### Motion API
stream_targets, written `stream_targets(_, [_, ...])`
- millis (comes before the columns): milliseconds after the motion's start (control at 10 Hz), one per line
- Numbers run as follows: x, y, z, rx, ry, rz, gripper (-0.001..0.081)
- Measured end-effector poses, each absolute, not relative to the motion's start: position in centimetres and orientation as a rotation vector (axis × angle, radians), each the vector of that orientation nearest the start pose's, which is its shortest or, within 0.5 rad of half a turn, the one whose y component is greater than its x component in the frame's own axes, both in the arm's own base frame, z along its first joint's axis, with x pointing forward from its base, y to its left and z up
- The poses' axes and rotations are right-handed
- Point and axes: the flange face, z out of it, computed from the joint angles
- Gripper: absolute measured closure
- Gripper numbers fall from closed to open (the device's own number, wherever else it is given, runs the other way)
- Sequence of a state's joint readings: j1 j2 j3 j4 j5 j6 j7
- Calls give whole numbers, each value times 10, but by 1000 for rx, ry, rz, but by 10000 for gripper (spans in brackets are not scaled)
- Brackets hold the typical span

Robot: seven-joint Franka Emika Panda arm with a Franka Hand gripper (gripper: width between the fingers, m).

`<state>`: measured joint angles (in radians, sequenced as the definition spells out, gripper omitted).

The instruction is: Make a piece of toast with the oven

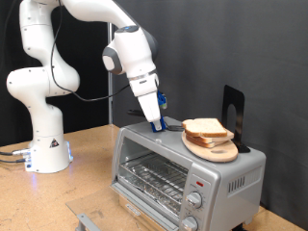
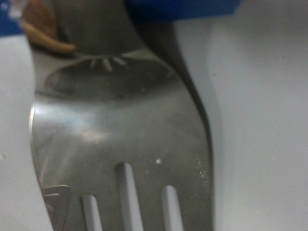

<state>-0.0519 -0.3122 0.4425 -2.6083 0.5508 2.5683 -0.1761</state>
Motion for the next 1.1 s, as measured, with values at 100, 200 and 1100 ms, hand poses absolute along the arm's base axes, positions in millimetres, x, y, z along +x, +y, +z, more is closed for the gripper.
stream_targets(100, [408,156,373,-2867,-198,-347,205])
stream_targets(200, [408,156,373,-2867,-198,-347,48])
stream_targets(1100, [404,157,377,-2848,-333,-396,0])
